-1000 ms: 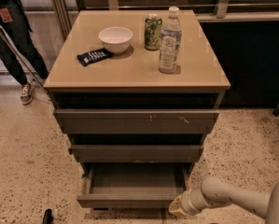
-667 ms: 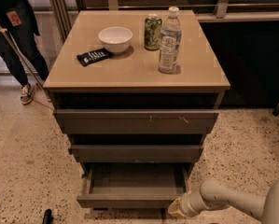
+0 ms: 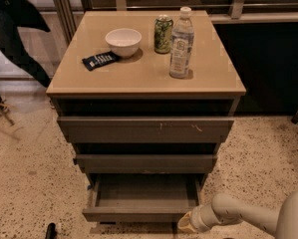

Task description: Close bottom drawer

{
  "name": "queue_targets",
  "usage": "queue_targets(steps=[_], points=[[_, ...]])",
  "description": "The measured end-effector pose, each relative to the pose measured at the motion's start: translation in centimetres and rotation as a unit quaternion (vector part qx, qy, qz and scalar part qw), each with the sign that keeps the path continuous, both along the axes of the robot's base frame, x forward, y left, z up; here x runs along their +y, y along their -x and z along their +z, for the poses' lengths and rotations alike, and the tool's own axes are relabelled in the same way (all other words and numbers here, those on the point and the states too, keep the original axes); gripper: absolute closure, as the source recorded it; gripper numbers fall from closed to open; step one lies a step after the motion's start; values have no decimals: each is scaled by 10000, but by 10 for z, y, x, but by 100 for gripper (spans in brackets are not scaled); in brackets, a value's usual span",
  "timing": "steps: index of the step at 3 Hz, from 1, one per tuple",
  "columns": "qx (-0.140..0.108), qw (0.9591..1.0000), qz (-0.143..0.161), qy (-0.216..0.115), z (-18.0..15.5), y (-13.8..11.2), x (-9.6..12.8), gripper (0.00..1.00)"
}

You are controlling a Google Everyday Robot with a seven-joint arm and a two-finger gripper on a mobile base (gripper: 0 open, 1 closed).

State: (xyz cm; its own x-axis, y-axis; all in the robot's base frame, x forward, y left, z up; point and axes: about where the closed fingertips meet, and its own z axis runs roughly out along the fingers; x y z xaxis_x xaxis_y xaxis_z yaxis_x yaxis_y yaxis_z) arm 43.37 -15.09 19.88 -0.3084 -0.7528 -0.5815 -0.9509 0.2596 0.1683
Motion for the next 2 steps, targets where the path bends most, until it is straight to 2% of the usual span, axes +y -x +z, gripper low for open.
queue_targets(steps=[2], points=[[-505,9987,9,-21,-14,-13,4,100]])
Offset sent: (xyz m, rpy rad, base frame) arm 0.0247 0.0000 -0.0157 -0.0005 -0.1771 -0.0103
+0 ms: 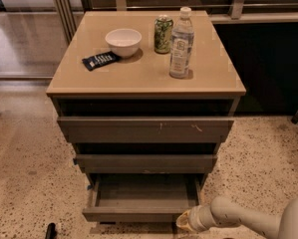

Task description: Close bottom drawer

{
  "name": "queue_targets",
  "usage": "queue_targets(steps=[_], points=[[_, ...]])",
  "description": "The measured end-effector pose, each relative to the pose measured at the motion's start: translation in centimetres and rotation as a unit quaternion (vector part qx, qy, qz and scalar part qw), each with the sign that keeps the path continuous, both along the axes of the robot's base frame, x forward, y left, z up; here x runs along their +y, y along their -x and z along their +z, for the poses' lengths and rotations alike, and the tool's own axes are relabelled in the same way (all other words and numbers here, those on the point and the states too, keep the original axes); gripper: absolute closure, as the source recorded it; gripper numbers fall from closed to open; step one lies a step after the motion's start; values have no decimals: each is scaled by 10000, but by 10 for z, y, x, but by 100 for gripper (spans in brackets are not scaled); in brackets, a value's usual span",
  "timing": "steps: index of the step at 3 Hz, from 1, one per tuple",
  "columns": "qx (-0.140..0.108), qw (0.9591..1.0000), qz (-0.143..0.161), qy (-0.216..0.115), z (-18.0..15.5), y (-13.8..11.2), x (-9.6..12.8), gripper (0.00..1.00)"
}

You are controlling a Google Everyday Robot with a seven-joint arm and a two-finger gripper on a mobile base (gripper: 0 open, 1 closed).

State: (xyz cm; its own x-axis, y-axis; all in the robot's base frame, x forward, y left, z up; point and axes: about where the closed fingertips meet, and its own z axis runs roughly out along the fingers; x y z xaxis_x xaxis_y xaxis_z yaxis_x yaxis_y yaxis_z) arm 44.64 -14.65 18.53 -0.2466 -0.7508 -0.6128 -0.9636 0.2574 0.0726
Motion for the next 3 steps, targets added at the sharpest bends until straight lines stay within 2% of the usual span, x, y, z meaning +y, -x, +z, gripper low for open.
queue_targets(steps=[1,2,3], points=[[-412,9991,-88,-56,-6,-13,-1,100],[-907,9955,-170,-210,-19,-37,6,100],[-1161,9927,-204,-267,-28,-58,11,100]])
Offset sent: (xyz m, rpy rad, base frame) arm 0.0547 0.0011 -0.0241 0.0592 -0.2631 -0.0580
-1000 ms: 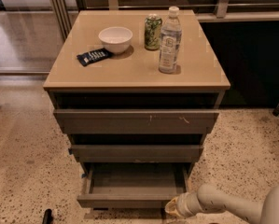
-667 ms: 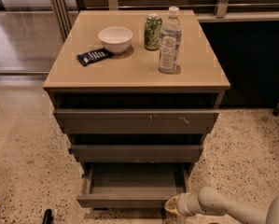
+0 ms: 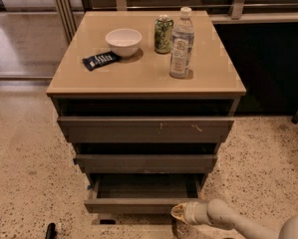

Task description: Close bottom drawer

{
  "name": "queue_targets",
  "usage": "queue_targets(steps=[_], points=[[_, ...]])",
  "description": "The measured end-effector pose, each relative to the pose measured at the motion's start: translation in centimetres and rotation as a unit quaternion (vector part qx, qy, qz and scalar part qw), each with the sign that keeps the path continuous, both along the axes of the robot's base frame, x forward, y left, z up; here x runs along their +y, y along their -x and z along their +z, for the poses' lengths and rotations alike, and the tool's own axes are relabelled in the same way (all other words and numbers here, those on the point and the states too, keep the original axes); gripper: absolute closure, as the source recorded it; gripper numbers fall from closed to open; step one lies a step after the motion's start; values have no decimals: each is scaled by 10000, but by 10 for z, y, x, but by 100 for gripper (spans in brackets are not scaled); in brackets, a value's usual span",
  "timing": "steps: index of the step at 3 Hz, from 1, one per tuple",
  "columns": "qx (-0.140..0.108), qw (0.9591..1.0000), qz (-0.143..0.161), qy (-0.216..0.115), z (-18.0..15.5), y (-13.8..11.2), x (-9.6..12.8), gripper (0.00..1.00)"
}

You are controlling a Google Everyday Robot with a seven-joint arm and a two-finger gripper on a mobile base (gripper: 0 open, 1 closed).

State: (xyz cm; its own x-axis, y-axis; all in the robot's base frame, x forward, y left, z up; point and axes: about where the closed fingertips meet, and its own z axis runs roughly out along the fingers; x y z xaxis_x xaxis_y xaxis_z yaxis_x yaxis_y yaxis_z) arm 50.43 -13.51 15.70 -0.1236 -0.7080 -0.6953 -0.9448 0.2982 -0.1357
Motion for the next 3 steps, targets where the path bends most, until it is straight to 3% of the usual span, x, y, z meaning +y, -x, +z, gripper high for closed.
queue_targets(steps=[3], points=[[-462,9989,-43,-66,3,-86,13,100]])
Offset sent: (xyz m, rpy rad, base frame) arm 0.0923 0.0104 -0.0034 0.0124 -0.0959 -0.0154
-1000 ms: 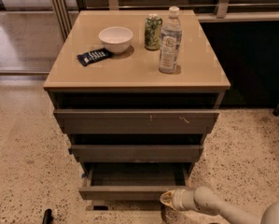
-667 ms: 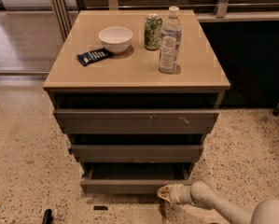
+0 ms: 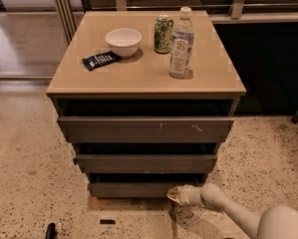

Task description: Close bottom drawer

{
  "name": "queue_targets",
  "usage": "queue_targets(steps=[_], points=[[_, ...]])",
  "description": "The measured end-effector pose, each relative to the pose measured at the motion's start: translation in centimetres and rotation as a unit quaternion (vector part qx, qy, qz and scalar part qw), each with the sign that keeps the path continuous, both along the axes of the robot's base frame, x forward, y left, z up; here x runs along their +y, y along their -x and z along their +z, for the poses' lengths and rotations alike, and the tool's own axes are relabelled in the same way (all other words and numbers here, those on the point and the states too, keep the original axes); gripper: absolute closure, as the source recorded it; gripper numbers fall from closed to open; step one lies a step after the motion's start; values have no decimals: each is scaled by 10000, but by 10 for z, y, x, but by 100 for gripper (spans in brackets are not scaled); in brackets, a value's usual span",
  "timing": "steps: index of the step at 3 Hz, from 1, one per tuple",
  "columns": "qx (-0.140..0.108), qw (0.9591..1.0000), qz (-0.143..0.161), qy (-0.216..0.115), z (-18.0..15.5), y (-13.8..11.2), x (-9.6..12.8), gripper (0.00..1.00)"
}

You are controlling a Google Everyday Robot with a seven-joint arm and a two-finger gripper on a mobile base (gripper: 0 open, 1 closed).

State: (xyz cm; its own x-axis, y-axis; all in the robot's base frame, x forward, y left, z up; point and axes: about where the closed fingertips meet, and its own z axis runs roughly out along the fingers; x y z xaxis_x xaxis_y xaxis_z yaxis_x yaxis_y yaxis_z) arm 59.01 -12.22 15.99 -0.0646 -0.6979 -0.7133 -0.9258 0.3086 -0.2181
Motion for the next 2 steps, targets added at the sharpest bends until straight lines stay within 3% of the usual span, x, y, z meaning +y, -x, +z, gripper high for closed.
queue_targets(steps=[2], points=[[-146,9999,-3,57,13,-28,1,100]])
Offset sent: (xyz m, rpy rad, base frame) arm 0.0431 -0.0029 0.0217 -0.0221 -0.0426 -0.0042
